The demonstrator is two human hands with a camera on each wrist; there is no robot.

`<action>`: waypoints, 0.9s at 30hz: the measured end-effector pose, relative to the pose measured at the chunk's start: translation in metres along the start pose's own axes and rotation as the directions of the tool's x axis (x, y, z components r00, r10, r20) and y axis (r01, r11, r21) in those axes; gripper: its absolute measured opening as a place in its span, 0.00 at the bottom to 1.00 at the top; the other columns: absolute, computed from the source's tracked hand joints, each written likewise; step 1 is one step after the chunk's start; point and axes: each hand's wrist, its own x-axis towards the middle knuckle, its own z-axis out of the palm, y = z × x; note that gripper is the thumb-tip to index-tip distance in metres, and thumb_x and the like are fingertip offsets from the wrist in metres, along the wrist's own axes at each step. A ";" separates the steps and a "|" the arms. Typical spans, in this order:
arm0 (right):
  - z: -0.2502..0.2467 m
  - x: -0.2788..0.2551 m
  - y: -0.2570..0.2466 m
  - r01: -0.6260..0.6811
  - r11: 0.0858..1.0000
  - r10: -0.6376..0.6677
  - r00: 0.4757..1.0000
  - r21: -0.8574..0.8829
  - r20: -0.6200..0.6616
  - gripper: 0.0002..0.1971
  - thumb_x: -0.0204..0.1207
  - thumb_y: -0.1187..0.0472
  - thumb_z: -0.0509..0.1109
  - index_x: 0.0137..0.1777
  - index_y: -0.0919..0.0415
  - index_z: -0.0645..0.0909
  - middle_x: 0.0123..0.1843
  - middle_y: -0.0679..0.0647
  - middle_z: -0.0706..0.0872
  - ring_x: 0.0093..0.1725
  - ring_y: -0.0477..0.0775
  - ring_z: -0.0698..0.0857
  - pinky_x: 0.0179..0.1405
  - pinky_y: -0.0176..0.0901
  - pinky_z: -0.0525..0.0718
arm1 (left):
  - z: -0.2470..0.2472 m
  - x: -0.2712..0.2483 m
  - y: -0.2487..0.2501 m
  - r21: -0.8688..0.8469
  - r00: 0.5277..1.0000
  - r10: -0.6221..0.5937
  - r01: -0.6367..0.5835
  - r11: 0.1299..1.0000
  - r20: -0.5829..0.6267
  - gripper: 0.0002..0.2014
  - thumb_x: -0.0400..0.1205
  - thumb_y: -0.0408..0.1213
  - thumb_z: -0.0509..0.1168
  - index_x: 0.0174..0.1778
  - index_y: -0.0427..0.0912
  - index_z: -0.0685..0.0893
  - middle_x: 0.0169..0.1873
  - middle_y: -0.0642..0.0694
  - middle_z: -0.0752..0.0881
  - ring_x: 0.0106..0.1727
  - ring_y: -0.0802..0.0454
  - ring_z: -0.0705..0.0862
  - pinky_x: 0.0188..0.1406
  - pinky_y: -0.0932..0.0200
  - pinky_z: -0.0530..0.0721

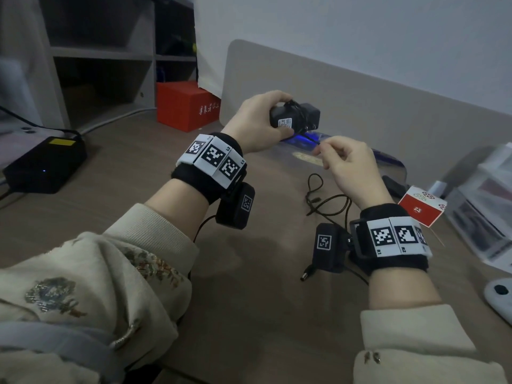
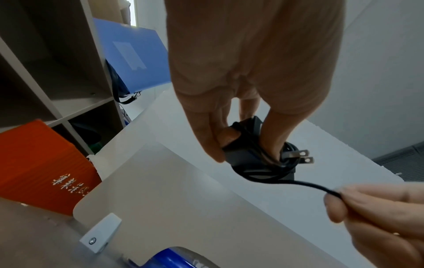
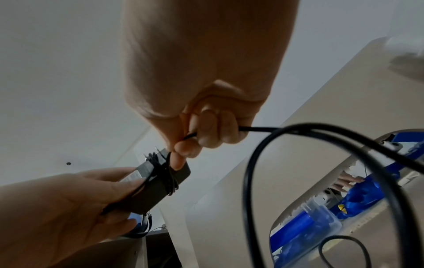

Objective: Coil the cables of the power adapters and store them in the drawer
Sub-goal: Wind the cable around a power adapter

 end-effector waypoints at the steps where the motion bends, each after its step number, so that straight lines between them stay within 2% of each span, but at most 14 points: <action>1: 0.000 0.000 0.000 0.004 1.000 -0.004 1.000 -0.002 -0.005 0.11 0.82 0.63 0.63 0.41 0.61 0.86 0.25 0.38 0.79 0.31 0.39 0.76 0.39 0.35 0.76 | 0.000 0.000 0.000 0.014 1.000 -0.005 0.005 1.000 0.006 0.28 0.78 0.37 0.73 0.75 0.46 0.77 0.62 0.48 0.84 0.54 0.54 0.81 0.56 0.73 0.71; 3: 0.001 -0.001 -0.002 0.014 1.000 -0.014 1.000 -0.014 -0.006 0.11 0.82 0.63 0.64 0.42 0.62 0.86 0.27 0.41 0.78 0.32 0.42 0.76 0.39 0.38 0.76 | 0.002 0.000 0.000 0.054 0.999 -0.016 0.014 0.998 0.030 0.28 0.78 0.38 0.73 0.76 0.46 0.77 0.67 0.46 0.83 0.65 0.49 0.81 0.66 0.63 0.75; 5: 0.001 -0.001 -0.004 0.024 0.999 -0.024 1.000 -0.022 -0.008 0.11 0.82 0.62 0.65 0.41 0.63 0.86 0.28 0.41 0.79 0.33 0.44 0.77 0.41 0.42 0.77 | 0.003 0.000 0.001 0.122 0.998 -0.014 0.007 0.992 0.060 0.28 0.78 0.38 0.72 0.76 0.46 0.77 0.69 0.43 0.82 0.70 0.45 0.79 0.71 0.54 0.76; 7: 0.000 -0.002 -0.006 0.040 0.999 -0.040 0.999 -0.027 -0.003 0.10 0.81 0.61 0.67 0.41 0.63 0.86 0.31 0.44 0.81 0.36 0.52 0.79 0.42 0.45 0.78 | 0.004 -0.001 0.001 0.209 0.997 -0.014 -0.002 0.978 0.077 0.27 0.79 0.37 0.71 0.75 0.46 0.78 0.69 0.40 0.81 0.70 0.41 0.79 0.70 0.51 0.77; 8: 0.000 -0.002 -0.007 0.045 0.998 -0.045 0.999 -0.035 0.002 0.10 0.81 0.60 0.67 0.42 0.62 0.85 0.32 0.46 0.82 0.36 0.53 0.79 0.42 0.46 0.78 | 0.004 -0.002 0.000 0.243 0.996 -0.016 -0.006 0.970 0.087 0.25 0.79 0.35 0.71 0.74 0.46 0.79 0.67 0.39 0.81 0.68 0.40 0.79 0.68 0.50 0.78; 11: -0.002 0.000 -0.009 0.067 0.996 -0.068 0.998 -0.060 -0.014 0.09 0.82 0.58 0.67 0.41 0.60 0.83 0.32 0.43 0.81 0.36 0.47 0.78 0.41 0.46 0.77 | 0.006 -0.004 -0.003 0.261 0.986 0.001 -0.046 0.964 0.169 0.22 0.80 0.34 0.70 0.72 0.44 0.81 0.65 0.40 0.84 0.66 0.40 0.81 0.66 0.46 0.80; 14: -0.003 0.001 -0.009 0.083 0.992 -0.088 0.995 -0.096 -0.047 0.09 0.81 0.56 0.66 0.40 0.55 0.81 0.32 0.49 0.82 0.38 0.54 0.80 0.42 0.54 0.80 | 0.006 -0.005 -0.003 0.231 0.944 0.068 -0.148 0.962 0.323 0.23 0.80 0.36 0.71 0.73 0.47 0.81 0.61 0.44 0.86 0.62 0.44 0.82 0.64 0.49 0.80; 16: -0.003 0.000 -0.009 0.072 0.993 -0.078 0.996 -0.098 -0.053 0.09 0.81 0.55 0.67 0.38 0.51 0.79 0.31 0.45 0.81 0.37 0.51 0.79 0.43 0.56 0.80 | 0.005 -0.006 -0.002 0.170 0.906 0.124 -0.208 0.963 0.405 0.24 0.80 0.35 0.71 0.74 0.49 0.81 0.54 0.50 0.85 0.56 0.49 0.81 0.58 0.61 0.79; 18: -0.003 0.000 -0.008 0.067 0.995 -0.072 0.996 -0.070 -0.061 0.08 0.80 0.54 0.68 0.38 0.50 0.79 0.31 0.44 0.81 0.37 0.49 0.79 0.43 0.55 0.81 | 0.003 -0.006 -0.002 0.094 0.882 0.157 -0.220 0.971 0.445 0.25 0.79 0.33 0.72 0.74 0.51 0.80 0.48 0.60 0.81 0.50 0.56 0.80 0.48 0.76 0.74; 20: -0.005 -0.001 -0.008 0.049 0.999 -0.050 0.997 -0.016 -0.060 0.07 0.80 0.55 0.69 0.41 0.52 0.78 0.34 0.46 0.81 0.38 0.49 0.80 0.45 0.49 0.81 | 0.001 -0.006 -0.001 0.026 0.852 0.168 -0.208 0.978 0.495 0.26 0.78 0.31 0.73 0.73 0.52 0.81 0.47 0.67 0.81 0.48 0.62 0.82 0.46 0.81 0.72; 21: -0.007 -0.002 -0.008 0.041 0.999 -0.040 0.998 0.014 -0.055 0.06 0.80 0.56 0.70 0.42 0.54 0.78 0.35 0.47 0.80 0.38 0.46 0.79 0.46 0.43 0.80 | 0.001 -0.005 -0.001 0.001 0.833 0.167 -0.197 0.980 0.528 0.27 0.78 0.31 0.74 0.72 0.53 0.81 0.48 0.66 0.83 0.49 0.62 0.83 0.49 0.78 0.74; 23: -0.012 -0.005 -0.008 0.032 0.998 -0.030 0.999 0.058 -0.042 0.06 0.81 0.58 0.70 0.44 0.57 0.77 0.35 0.47 0.78 0.37 0.41 0.77 0.44 0.31 0.77 | 0.003 -0.005 0.001 -0.050 0.795 0.170 -0.174 0.983 0.582 0.27 0.77 0.32 0.74 0.72 0.54 0.82 0.54 0.57 0.88 0.53 0.58 0.86 0.56 0.67 0.80; 25: -0.015 -0.005 -0.008 0.026 0.992 -0.022 0.999 0.120 -0.036 0.06 0.80 0.60 0.71 0.43 0.56 0.77 0.35 0.48 0.79 0.37 0.42 0.79 0.43 0.30 0.77 | 0.004 -0.006 0.003 -0.105 0.781 0.173 -0.138 0.985 0.600 0.27 0.77 0.31 0.75 0.72 0.53 0.82 0.57 0.49 0.89 0.56 0.52 0.88 0.61 0.56 0.84; 27: -0.016 -0.005 -0.008 0.020 0.984 -0.012 0.999 0.176 -0.049 0.08 0.79 0.60 0.73 0.41 0.52 0.77 0.34 0.49 0.79 0.36 0.43 0.79 0.42 0.32 0.78 | 0.004 -0.006 0.004 -0.174 0.773 0.180 -0.092 0.981 0.608 0.27 0.77 0.29 0.75 0.72 0.50 0.81 0.56 0.46 0.90 0.57 0.50 0.89 0.61 0.57 0.86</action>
